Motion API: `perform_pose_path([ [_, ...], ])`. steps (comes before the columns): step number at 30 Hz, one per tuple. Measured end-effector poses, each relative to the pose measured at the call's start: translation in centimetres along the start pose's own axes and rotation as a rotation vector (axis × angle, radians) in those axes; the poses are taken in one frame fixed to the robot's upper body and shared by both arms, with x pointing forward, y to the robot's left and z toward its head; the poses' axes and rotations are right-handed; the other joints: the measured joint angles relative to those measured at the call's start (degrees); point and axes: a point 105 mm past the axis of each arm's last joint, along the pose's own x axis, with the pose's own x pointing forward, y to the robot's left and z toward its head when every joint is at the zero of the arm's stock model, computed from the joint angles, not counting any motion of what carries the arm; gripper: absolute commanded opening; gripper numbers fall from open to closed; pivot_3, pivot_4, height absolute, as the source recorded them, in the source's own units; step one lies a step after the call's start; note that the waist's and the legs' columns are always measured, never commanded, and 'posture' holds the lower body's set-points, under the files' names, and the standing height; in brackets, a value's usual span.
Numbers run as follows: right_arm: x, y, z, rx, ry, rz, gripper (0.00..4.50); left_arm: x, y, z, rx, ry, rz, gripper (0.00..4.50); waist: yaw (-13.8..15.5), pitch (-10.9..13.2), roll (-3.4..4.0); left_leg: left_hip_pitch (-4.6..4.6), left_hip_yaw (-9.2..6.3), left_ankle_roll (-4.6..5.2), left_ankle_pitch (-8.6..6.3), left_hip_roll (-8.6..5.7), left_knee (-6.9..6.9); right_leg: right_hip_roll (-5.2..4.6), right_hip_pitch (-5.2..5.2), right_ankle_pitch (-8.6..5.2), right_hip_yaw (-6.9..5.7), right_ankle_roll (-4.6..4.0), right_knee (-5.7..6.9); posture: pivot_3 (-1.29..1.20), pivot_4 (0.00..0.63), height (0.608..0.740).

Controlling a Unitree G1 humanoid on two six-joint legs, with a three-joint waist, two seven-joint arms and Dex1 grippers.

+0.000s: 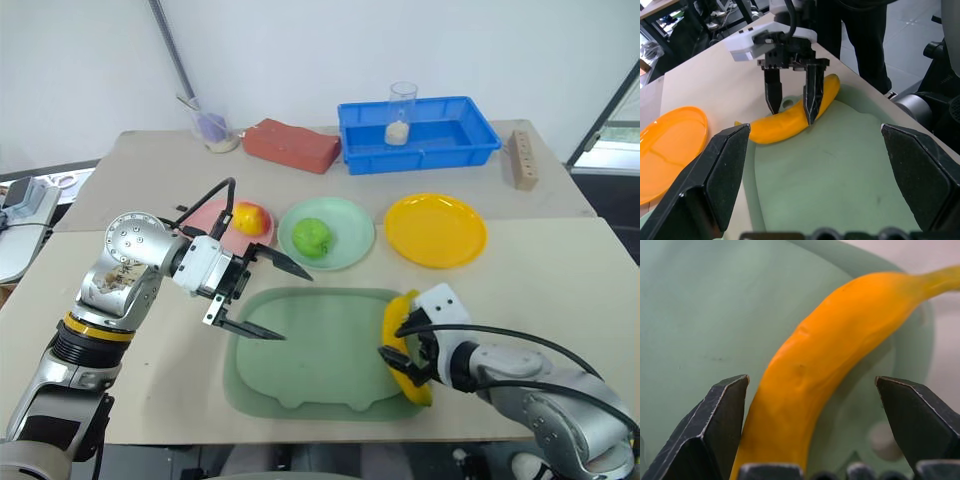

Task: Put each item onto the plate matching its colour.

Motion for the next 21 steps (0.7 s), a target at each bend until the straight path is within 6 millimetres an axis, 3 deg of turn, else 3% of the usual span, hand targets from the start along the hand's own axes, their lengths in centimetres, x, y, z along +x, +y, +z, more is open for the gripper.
perform_pose_path([
  [9,-0.2,-0.4,0.2,-0.060,0.022,-0.023,1.32,0.2,-0.2,0.1,-0.009,-0.004,0.004,4.50,0.0,0.0,-0.01,0.00,0.00,-0.18,-0.12,0.01,-0.01,-0.01,-0.02,-0.03,0.00,-0.03,-0.02,0.00,0.150,0.740],
  [13,-0.4,-0.4,1.2,-0.096,0.000,-0.007,1.24,0.2,0.1,0.0,-0.025,-0.008,0.030,4.50,0.0,0.0,-0.01,-0.01,0.01,-0.30,-0.19,0.01,-0.01,-0.01,-0.03,-0.03,0.00,-0.03,-0.02,0.00,0.150,0.740],
  [16,-1.2,-1.3,4.5,-0.146,-0.096,-0.025,1.24,0.1,1.5,-0.2,-0.059,-0.022,0.094,4.50,-0.1,0.0,-0.04,0.00,-0.02,-0.28,-0.18,0.00,0.01,0.02,-0.03,-0.02,-0.01,-0.03,-0.02,0.00,0.150,0.740],
  [21,-2.4,-6.0,9.8,-0.166,-0.229,-0.175,1.24,-0.1,5.8,-0.6,-0.137,-0.045,0.299,4.50,0.2,0.0,-0.07,-0.07,0.00,0.04,0.02,-0.05,-0.02,0.00,-0.03,-0.02,-0.02,-0.03,-0.11,0.00,0.150,0.740],
])
